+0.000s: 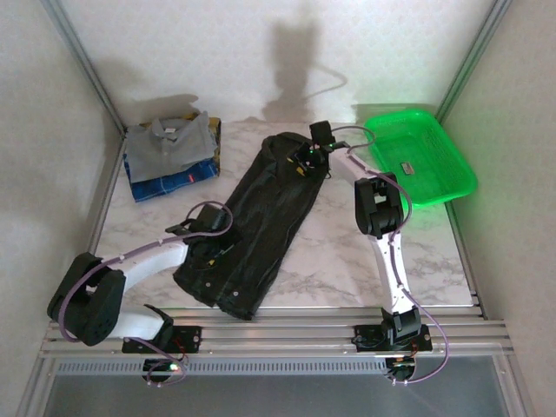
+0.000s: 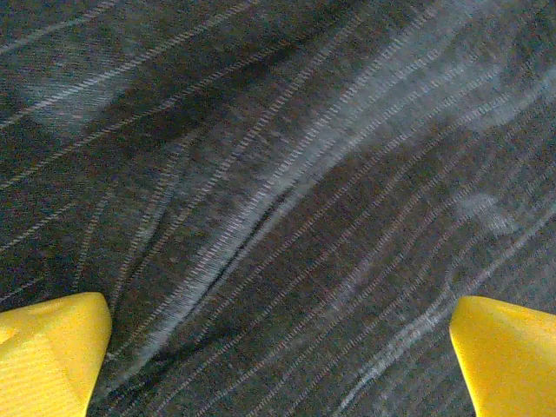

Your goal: Fold and stack the long sleeve shirts

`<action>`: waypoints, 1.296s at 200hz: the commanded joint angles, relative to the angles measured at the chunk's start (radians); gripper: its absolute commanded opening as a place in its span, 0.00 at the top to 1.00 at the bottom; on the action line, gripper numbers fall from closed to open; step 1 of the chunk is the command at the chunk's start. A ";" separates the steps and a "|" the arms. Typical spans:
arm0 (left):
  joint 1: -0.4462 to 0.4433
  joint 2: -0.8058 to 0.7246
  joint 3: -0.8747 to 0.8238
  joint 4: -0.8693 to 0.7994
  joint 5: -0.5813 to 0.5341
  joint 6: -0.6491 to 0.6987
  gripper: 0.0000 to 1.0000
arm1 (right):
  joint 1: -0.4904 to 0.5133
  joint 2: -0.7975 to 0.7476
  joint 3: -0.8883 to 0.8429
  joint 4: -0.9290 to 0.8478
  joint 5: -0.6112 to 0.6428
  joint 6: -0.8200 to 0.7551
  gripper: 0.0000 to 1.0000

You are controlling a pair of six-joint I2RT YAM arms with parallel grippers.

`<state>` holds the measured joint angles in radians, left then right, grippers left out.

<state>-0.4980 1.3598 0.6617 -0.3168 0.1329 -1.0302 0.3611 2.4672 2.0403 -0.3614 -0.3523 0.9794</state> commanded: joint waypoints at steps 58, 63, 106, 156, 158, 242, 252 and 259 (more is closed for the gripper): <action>0.065 -0.065 0.206 -0.243 -0.203 0.230 0.00 | 0.187 -0.609 -0.481 -0.361 0.076 -0.186 0.43; 0.083 -0.056 0.194 -0.231 -0.195 0.241 0.01 | 0.221 -0.639 -0.554 -0.320 0.083 -0.156 0.44; 0.146 0.019 0.104 -0.098 -0.157 0.319 0.01 | 0.448 -0.657 -0.827 -0.100 0.149 0.010 0.49; 0.108 0.121 0.059 -0.055 -0.151 0.338 0.04 | 0.454 -0.529 -0.782 -0.251 0.303 0.026 0.52; 0.102 0.124 0.058 -0.055 -0.150 0.337 0.04 | 0.449 -0.523 -0.775 -0.260 0.314 0.024 0.52; -0.089 0.152 0.134 0.067 0.103 0.229 0.08 | 0.245 -0.419 -0.536 -0.396 0.406 -0.150 0.54; -0.091 0.118 0.141 0.050 0.097 0.223 0.06 | 0.229 -0.441 -0.537 -0.379 0.363 -0.185 0.50; -0.086 0.096 0.149 0.014 0.071 0.223 0.04 | 0.223 -0.466 -0.537 -0.383 0.345 -0.206 0.48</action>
<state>-0.5831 1.5265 0.7765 -0.2619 0.1707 -0.7639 0.6025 2.0418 1.4738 -0.7143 0.0082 0.8749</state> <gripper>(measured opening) 0.940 0.492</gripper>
